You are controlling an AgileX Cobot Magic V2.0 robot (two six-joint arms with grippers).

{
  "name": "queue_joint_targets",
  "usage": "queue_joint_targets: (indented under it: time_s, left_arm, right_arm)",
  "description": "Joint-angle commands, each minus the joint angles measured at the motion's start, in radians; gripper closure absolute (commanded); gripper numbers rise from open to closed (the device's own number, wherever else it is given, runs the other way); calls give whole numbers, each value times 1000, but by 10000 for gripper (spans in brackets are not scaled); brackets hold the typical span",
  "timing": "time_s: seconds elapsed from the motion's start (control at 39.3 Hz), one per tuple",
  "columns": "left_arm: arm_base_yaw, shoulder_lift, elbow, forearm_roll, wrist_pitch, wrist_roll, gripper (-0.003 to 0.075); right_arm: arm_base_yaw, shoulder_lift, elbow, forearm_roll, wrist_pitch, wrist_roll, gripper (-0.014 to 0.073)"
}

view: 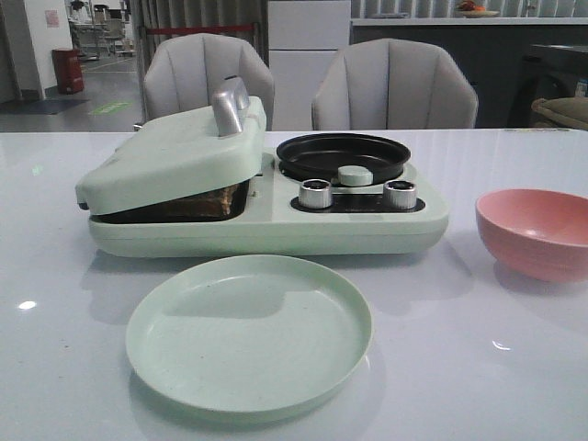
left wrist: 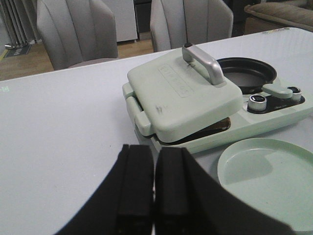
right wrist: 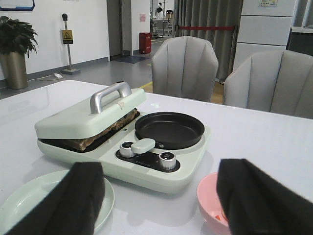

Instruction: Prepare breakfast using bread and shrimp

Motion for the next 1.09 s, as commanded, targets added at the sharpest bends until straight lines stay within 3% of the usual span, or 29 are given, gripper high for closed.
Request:
queue_joint_targets:
  time_s: [0.0,0.46,0.59,0.84,1.07]
  left_arm:
    - [-5,-29,7,-9,-75,-5,603]
    - [-5,-39,22,-9,-56,-5,606]
    - [-5,-39,22,-9,-56,-5,606]
    - [-5,-39,22,-9,-56,-5,606]
    - [-5,-39,22,-9,-56,-5,606]
  right_arm:
    - [-5,11,-27,-11,-102,-3,12]
    - [-5,11,-27,-31,-398,-17,12]
    - [-5,11,-27,-30,-414,-17,12]
    - [-5,11,-27,-29,-308,-17,12]
    - [-7,11,-27,6,-335,-17,12]
